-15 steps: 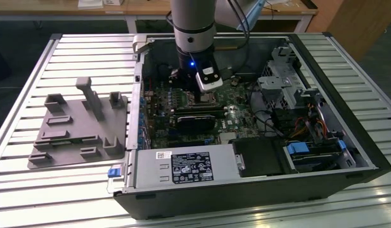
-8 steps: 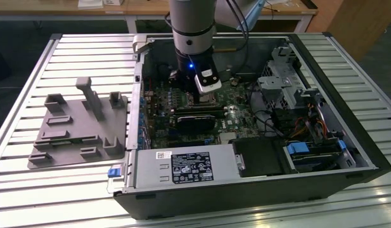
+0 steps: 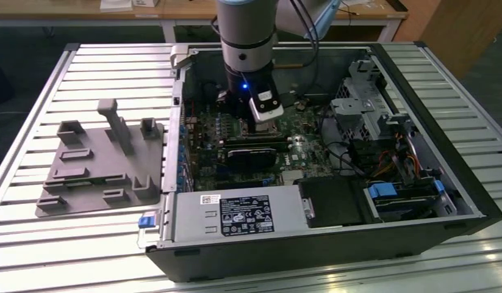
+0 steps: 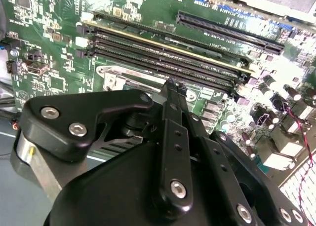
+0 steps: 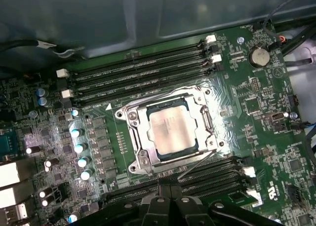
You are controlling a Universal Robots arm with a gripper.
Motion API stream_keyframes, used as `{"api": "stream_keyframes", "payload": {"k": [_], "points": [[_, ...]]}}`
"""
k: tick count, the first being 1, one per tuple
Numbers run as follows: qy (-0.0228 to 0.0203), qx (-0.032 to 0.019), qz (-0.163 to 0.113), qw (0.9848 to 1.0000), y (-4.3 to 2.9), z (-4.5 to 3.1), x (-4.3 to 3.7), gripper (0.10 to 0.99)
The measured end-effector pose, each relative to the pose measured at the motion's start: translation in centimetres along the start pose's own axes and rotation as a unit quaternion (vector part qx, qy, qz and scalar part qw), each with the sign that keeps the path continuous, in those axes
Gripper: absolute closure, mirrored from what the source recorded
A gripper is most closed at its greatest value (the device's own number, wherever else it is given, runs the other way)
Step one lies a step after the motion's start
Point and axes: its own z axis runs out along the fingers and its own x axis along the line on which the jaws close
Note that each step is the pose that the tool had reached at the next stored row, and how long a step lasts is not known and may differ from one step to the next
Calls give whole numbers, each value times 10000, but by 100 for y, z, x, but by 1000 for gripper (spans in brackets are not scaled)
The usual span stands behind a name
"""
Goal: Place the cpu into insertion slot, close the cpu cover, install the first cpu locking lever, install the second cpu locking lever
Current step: 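Install the second cpu locking lever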
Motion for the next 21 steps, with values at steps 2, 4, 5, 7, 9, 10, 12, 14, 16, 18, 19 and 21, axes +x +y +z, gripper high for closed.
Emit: {"api": "stream_keyframes", "payload": {"k": [2,4,5,7,9,10,12,14,16,18,19,21], "points": [[5,-20,2,10000,-11,15,4,984],[9,-29,3,10000,-32,22,10,984],[12,-40,4,10000,-42,26,11,984],[23,-79,8,10000,-60,39,14,984],[39,-138,14,9999,-76,51,16,984],[47,-167,18,9998,-85,57,17,984],[65,-231,24,9997,-101,68,22,984],[85,-302,33,9995,-119,78,34,984],[103,-367,38,9993,-136,89,42,984],[109,-389,41,9992,-150,101,49,984],[113,-402,42,9991,-160,108,50,984],[115,-413,44,9991,-174,117,51,984]]}}
